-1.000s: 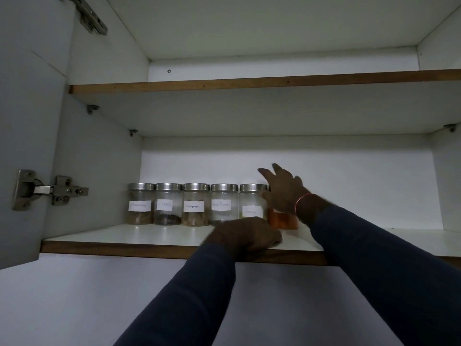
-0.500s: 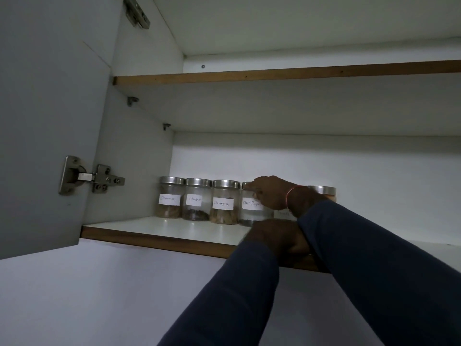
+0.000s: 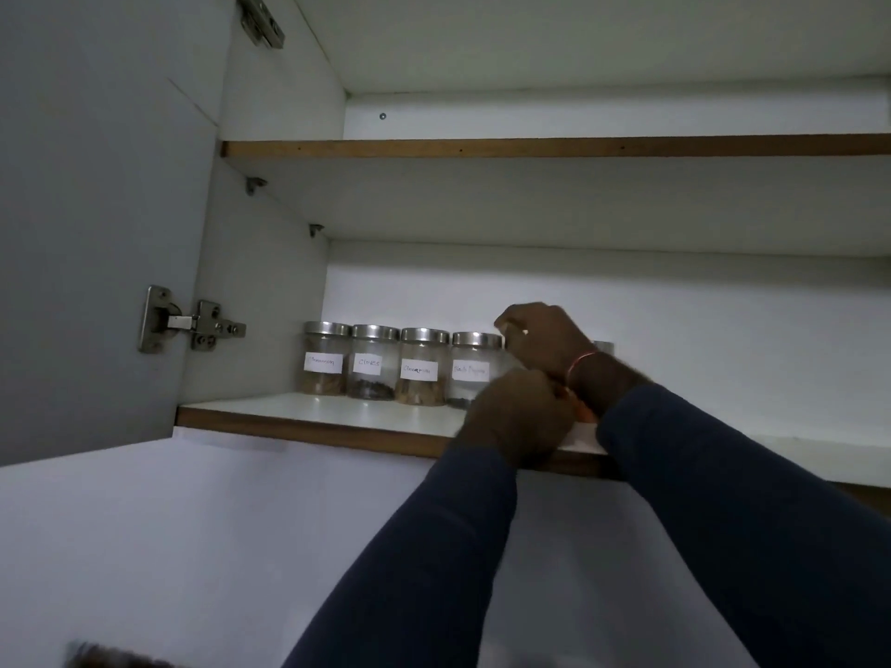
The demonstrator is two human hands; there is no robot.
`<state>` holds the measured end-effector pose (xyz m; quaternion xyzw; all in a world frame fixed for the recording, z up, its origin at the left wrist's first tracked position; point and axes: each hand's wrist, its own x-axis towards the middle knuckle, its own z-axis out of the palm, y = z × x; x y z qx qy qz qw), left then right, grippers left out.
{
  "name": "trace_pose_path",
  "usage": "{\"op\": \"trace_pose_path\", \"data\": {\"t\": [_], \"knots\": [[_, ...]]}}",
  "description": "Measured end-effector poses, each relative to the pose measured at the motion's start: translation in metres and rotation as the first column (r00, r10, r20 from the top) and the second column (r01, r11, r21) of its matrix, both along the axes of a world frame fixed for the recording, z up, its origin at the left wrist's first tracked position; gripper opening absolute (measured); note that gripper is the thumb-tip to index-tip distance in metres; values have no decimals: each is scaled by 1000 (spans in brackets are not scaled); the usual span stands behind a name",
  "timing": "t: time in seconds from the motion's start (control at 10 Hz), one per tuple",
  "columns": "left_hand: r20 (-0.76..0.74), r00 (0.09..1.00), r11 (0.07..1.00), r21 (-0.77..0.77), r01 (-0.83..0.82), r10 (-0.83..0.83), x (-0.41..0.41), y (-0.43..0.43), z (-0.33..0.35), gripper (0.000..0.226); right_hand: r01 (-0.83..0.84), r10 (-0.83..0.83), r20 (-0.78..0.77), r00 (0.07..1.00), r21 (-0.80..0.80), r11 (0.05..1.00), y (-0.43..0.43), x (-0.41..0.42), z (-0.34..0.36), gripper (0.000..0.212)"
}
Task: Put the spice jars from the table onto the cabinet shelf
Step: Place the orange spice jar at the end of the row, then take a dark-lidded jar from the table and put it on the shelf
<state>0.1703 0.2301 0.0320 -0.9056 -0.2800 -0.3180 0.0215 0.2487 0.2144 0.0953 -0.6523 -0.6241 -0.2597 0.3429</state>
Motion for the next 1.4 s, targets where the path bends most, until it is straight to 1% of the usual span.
{"op": "trace_pose_path", "data": {"t": [0.1,0.2,0.3,0.4,0.5,0.6,0.7,0.8,0.9,1.0,1.1,1.2,1.3,1.4], "knots": [[95,995,999,45,4,-9,-15,-21,3,22,-4,10,-132,991,46,999,-54,-2,-21,24],[141,989,993,109,-50,35,-32,-53,-20,25,-22,27,-85,996,55,998,-110,-16,-73,23],[219,967,943,328,55,-132,-54,-79,-86,29,-79,74,66,995,88,993,-166,-35,-155,39],[149,918,920,204,336,-368,-80,-100,-196,45,-84,82,-48,995,-46,995,-211,-51,-279,56],[-6,917,896,-215,389,-399,-120,-132,-339,48,-124,11,-308,951,-351,928,-240,-75,-404,66],[-110,946,834,-510,210,-305,-167,-173,-460,49,-213,-141,-533,834,-548,809,-272,-106,-513,63],[-139,974,811,-582,67,-181,-204,-205,-523,57,-251,-253,-608,753,-619,744,-298,-132,-572,62],[-183,982,806,-587,-74,-43,-229,-215,-552,67,-245,-311,-579,754,-687,684,-314,-153,-607,64],[-358,933,774,-601,-200,-37,-240,-214,-564,87,-141,-330,-377,865,-815,562,-320,-171,-622,70],[-430,901,816,-540,-205,-58,-239,-212,-570,81,-67,-289,-237,927,-866,495,-322,-173,-626,70],[-432,900,826,-526,-203,-55,-237,-215,-574,76,-43,-245,-197,949,-854,518,-324,-166,-629,68],[-364,931,822,-539,-182,-32,-241,-216,-575,73,-54,-265,-213,940,-862,504,-322,-162,-629,69],[-347,936,811,-528,-251,63,-245,-212,-576,84,-61,-332,-278,901,-841,538,-319,-161,-629,71],[-362,930,702,-647,-296,58,-243,-204,-577,95,-77,-387,-357,850,-812,579,-319,-160,-627,75]]}}
